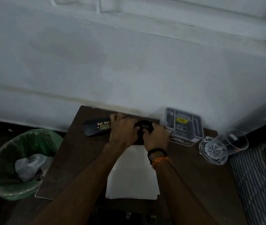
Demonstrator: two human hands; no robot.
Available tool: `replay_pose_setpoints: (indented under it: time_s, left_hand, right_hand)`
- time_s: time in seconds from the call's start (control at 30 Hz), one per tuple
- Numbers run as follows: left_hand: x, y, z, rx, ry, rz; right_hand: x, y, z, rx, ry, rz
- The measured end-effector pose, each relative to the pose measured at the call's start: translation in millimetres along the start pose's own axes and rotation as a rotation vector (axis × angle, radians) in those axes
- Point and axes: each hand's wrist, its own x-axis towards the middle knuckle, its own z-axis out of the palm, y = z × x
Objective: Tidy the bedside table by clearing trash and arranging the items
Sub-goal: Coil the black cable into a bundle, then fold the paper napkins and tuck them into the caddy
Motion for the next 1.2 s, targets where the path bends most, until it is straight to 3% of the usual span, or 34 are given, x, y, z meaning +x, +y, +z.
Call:
replay_pose_setpoints:
  time_s: [0.2,0.37,0.53,0.67,0.83,1.07,1.2]
  left_hand:
    - [0.1,-1.7,-0.4,0.048,-0.092,0.066]
    - [4.9,-4.9,-14.4,-0.137,-0.086,0.073]
    - [-3.0,-10.9,-47.3,-0.42,-0.022,-0.135]
    - [-48.0,-19.6,-74.7,-0.422,-0.244,-0.311]
    - [-85.8,-28.7,-72.6,-0.239,-0.451,-0.307]
    - [-76.9,-18.1,-61.6,-0.267,-0.554,-0.335]
    - [-66.5,-12.9,-63.3,-0.16,-0.659,-0.305]
  right_hand:
    - [-5.3,0.1,-1.4,-0.132,-0.033,-0.087]
    - [-13.1,-1.2,-16.4,-0.196,0.01,-0.213]
    - [-25.8,6.2,-47.2,-0.186,0.043,-0.283]
    - [-55.6,30.3,-68.8,-0.215,-0.169,-0.207]
    - [-94.7,57.3,-73.1,-0.178,-0.364,-0.07]
    - [-72.5,50.5,-45.2,-0.215,-0.326,-0.172]
    - [-59.3,53.8,-37.4,-0.275,-0.338,-0.241]
